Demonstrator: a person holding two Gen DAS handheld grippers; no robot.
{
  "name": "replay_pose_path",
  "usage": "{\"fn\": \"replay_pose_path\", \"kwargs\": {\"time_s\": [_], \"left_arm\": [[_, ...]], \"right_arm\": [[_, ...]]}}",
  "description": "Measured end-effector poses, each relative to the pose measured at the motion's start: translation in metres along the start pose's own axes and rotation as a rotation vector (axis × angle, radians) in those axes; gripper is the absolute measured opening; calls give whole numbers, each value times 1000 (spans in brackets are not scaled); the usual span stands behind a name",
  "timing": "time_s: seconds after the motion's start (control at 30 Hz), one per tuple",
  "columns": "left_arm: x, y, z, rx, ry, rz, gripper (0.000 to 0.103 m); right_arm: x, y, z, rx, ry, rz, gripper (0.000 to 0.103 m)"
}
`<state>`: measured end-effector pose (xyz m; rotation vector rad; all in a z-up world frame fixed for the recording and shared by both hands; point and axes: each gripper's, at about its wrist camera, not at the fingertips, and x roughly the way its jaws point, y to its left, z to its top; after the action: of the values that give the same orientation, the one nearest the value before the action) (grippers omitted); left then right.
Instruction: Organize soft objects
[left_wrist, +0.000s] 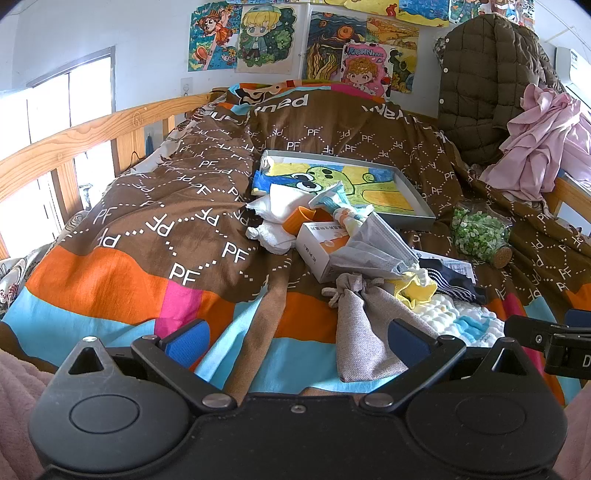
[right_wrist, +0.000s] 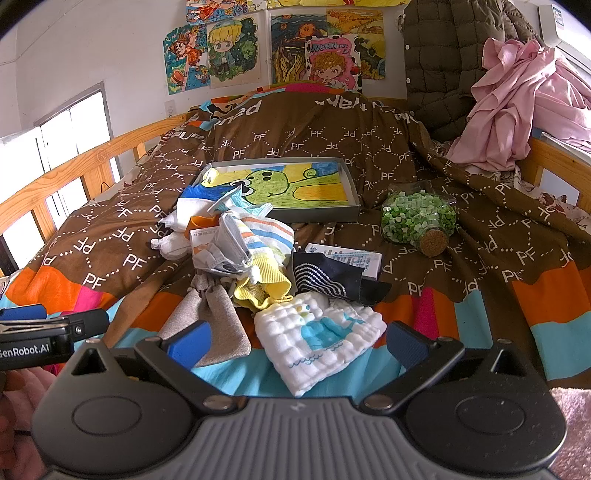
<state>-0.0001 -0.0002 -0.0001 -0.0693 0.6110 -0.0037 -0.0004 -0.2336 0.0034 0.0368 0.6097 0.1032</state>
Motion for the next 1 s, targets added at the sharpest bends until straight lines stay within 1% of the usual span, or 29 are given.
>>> {"fn": "replay_pose_path", "kwargs": {"time_s": [0.7, 0.8, 0.9, 1.0], "left_arm": [[0, 1, 0, -2, 5, -1, 102], [2, 2, 1, -4, 15, -5, 102], [7, 3, 4, -7, 37, -13, 102], [11, 4, 8, -11, 53, -32, 102]], "right_arm": [[1, -3, 1, 9, 12, -2, 103], [5, -7, 2, 31, 42, 1, 103], [15, -9, 3, 59, 104, 15, 103], [26, -14, 6, 75, 161, 47, 103]]}}
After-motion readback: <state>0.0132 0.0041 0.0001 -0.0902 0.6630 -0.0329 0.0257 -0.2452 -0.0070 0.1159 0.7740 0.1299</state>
